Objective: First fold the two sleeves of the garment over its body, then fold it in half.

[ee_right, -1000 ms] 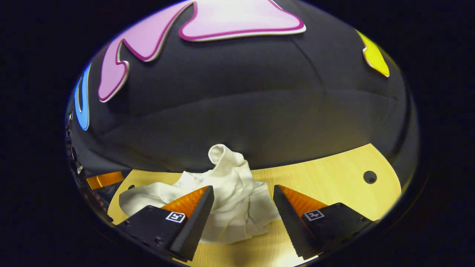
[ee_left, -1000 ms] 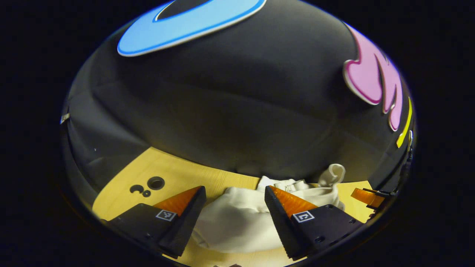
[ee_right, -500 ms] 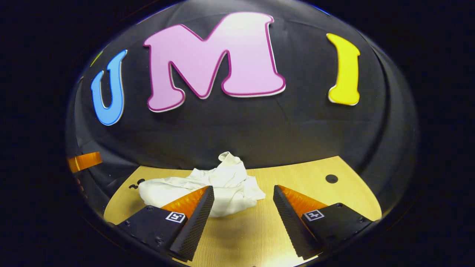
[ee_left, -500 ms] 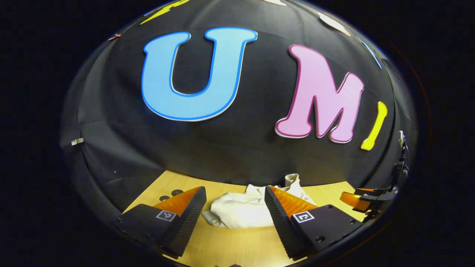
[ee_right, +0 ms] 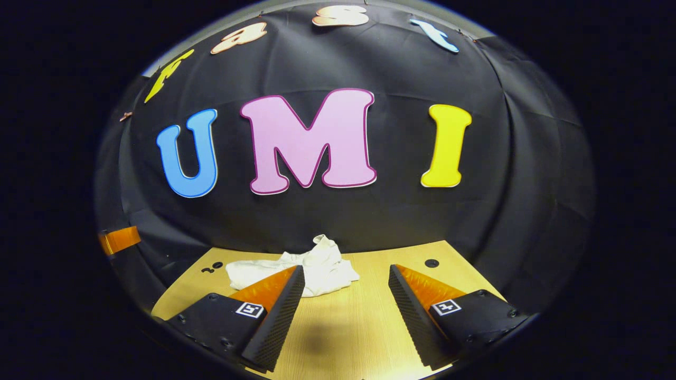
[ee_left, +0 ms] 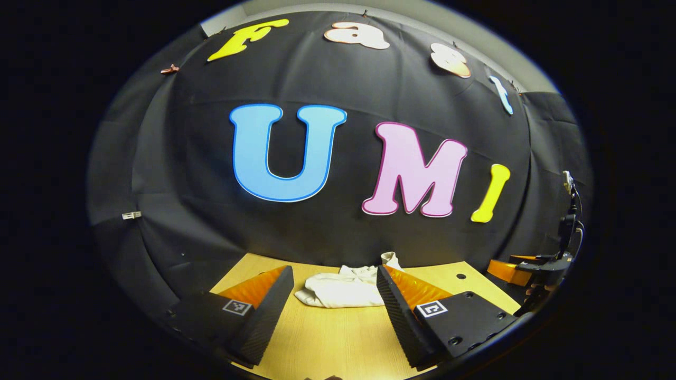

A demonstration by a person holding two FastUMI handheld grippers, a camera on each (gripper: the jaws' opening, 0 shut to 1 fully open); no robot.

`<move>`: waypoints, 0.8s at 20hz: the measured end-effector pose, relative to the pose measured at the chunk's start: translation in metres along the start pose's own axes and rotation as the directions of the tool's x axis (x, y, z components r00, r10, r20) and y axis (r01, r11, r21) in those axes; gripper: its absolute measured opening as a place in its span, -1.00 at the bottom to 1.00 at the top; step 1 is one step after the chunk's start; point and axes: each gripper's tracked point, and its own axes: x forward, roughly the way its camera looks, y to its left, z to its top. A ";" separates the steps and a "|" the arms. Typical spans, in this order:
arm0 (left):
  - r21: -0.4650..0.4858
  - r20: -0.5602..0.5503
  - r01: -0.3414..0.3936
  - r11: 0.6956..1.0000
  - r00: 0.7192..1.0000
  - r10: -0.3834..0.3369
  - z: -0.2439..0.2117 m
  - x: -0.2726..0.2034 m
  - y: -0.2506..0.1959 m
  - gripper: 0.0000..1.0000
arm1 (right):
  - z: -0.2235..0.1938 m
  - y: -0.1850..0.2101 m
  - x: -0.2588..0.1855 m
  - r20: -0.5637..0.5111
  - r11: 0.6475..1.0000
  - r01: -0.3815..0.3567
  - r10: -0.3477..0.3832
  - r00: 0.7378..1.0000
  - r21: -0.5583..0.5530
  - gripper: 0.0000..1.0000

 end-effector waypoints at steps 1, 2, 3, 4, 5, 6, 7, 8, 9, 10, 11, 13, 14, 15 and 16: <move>-0.004 0.008 0.006 1.000 1.000 -0.006 -0.001 -0.015 -0.003 0.95 | -0.003 -0.001 -0.017 0.002 1.000 0.003 -0.003 1.000 0.008 0.95; -0.013 0.013 0.011 1.000 1.000 -0.011 -0.003 -0.030 -0.006 0.95 | -0.007 0.000 -0.034 0.002 1.000 0.004 -0.004 1.000 0.019 0.96; -0.025 0.014 0.012 1.000 1.000 -0.011 -0.008 -0.046 -0.007 0.95 | -0.012 -0.001 -0.048 0.001 1.000 0.007 -0.007 1.000 0.030 0.96; -0.038 0.016 0.013 0.999 1.000 -0.013 -0.012 -0.063 -0.009 0.94 | -0.016 -0.002 -0.063 0.003 0.999 0.007 -0.007 1.000 0.037 0.96; -0.049 0.018 0.017 0.999 1.000 -0.016 -0.018 -0.073 -0.011 0.94 | -0.022 -0.001 -0.076 0.005 0.999 0.006 -0.006 1.000 0.037 0.96; -0.054 0.020 0.038 0.998 0.999 -0.037 -0.024 -0.083 -0.016 0.94 | -0.025 -0.001 -0.087 0.004 0.999 0.006 -0.006 1.000 0.037 0.96; -0.053 0.017 0.054 0.997 0.998 -0.053 -0.034 -0.092 -0.019 0.94 | -0.029 0.003 -0.097 0.003 0.999 -0.003 0.003 1.000 0.039 0.95; -0.044 0.018 0.050 0.998 0.999 -0.050 -0.042 -0.098 -0.018 0.94 | -0.033 0.009 -0.107 -0.005 0.999 -0.018 0.018 1.000 0.043 0.95; -0.036 0.024 0.048 0.998 0.999 -0.047 -0.048 -0.104 -0.017 0.95 | -0.037 0.013 -0.115 -0.012 0.999 -0.025 0.026 1.000 0.042 0.96; -0.037 0.030 0.047 0.998 0.999 -0.046 -0.053 -0.111 -0.017 0.94 | -0.041 0.015 -0.122 -0.013 0.999 -0.031 0.031 0.999 0.039 0.96; -0.045 0.037 0.038 0.998 0.999 -0.036 -0.057 -0.117 -0.016 0.95 | -0.045 0.018 -0.128 -0.014 0.999 -0.036 0.037 0.999 0.040 0.95; -0.078 0.038 0.013 0.997 0.999 -0.010 -0.066 -0.131 -0.012 0.95 | -0.051 0.027 -0.142 -0.016 0.998 -0.054 0.054 0.998 0.040 0.96; -0.095 0.033 0.005 0.995 0.999 -0.002 -0.071 -0.137 -0.011 0.94 | -0.054 0.031 -0.146 -0.014 0.998 -0.059 0.059 0.998 0.034 0.96; -0.108 0.029 0.004 0.994 1.000 -0.001 -0.076 -0.143 -0.010 0.94 | -0.058 0.034 -0.149 -0.015 0.998 -0.064 0.064 0.998 0.027 0.96; -0.112 0.025 0.010 0.994 1.000 -0.008 -0.080 -0.147 -0.011 0.95 | -0.061 0.038 -0.151 -0.020 0.997 -0.072 0.073 0.997 0.022 0.96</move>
